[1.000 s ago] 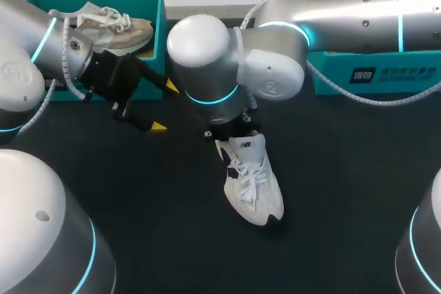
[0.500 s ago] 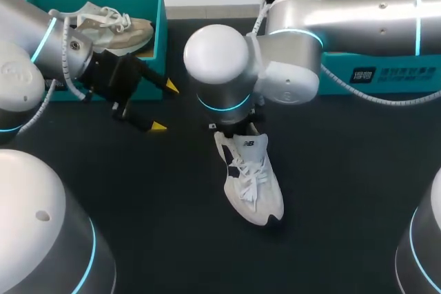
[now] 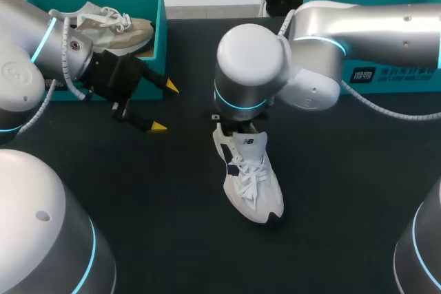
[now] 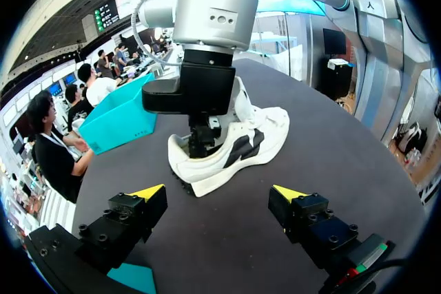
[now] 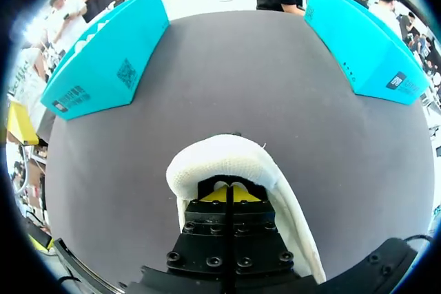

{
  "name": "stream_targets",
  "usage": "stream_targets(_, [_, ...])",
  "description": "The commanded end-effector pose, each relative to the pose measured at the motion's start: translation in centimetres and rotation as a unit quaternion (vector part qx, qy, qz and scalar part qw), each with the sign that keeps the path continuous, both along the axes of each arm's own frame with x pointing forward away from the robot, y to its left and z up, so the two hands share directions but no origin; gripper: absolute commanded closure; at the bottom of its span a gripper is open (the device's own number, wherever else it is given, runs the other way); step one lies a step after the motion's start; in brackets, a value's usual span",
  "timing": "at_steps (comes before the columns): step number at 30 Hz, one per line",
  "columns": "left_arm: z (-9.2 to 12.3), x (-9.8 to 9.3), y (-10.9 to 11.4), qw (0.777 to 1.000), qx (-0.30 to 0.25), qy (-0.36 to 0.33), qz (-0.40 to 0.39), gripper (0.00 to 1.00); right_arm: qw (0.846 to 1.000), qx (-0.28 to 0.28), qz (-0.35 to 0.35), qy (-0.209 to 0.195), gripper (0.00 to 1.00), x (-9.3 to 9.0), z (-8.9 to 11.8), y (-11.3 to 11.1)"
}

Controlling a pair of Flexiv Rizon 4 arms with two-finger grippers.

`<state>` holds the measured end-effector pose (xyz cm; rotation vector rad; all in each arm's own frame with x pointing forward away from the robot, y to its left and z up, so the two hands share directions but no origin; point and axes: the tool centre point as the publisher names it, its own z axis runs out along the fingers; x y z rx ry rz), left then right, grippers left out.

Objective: Take the shoe out of the shoebox, open the shoe tongue, remove and reinsert the insole, then place the shoe into the shoebox

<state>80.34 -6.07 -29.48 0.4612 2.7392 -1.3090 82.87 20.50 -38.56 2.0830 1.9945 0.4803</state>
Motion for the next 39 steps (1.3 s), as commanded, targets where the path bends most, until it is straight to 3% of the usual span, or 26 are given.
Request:
stream_targets(1, [0.0, 0.0, 0.0, 1.000, 0.002, 0.000, -0.001, 0.00, 1.000, 0.007, 0.001, -0.004, 1.00, 0.0, 0.0, -0.2])
stream_targets(13, [0.0, 0.0, 0.0, 1.000, 0.002, 0.000, -0.001, 0.00, 0.999, 0.017, -0.004, -0.028, 1.00, 0.5, 2.0, -0.1])
stream_targets(30, [0.0, 0.0, 0.0, 1.000, 0.002, 0.000, -0.001, 0.00, 0.996, 0.072, -0.028, -0.036, 1.00, 0.1, 2.0, -0.2])
stream_targets(39, [0.0, 0.0, 0.0, 1.000, 0.002, 0.000, -0.001, 0.00, 0.994, 0.102, -0.013, -0.034, 1.00, 0.4, 1.7, 1.5])
